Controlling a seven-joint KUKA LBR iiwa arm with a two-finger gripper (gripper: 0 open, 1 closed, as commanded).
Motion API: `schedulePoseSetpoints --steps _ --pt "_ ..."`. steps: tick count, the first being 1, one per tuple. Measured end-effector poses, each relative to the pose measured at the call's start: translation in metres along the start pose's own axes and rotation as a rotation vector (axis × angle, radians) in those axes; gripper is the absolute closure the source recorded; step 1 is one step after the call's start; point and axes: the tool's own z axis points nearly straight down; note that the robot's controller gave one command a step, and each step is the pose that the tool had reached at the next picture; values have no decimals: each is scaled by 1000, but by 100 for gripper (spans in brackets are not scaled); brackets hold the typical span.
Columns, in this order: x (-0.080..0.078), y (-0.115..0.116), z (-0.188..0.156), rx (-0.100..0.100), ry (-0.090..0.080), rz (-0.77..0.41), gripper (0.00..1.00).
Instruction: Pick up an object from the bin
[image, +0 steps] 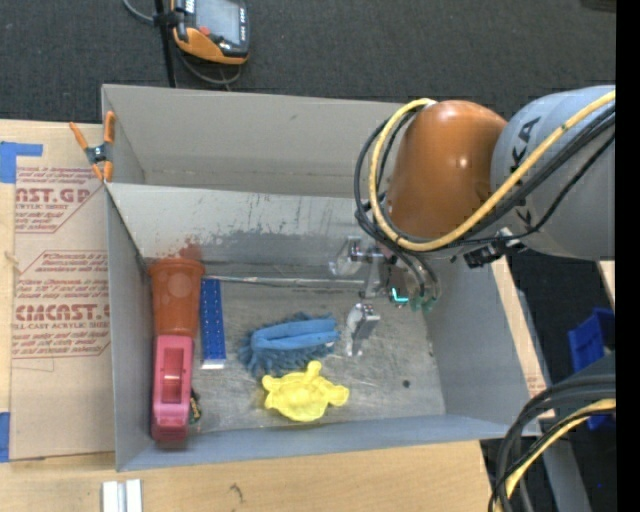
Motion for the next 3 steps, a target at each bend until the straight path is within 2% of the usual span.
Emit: schedulePoseSetpoints --steps 1,2,3 --pt "-2 0 -4 0 -8 1 0" --pt "-9 6 35 0 -17 -28 0" --pt "-48 35 130 0 -13 -295 100"
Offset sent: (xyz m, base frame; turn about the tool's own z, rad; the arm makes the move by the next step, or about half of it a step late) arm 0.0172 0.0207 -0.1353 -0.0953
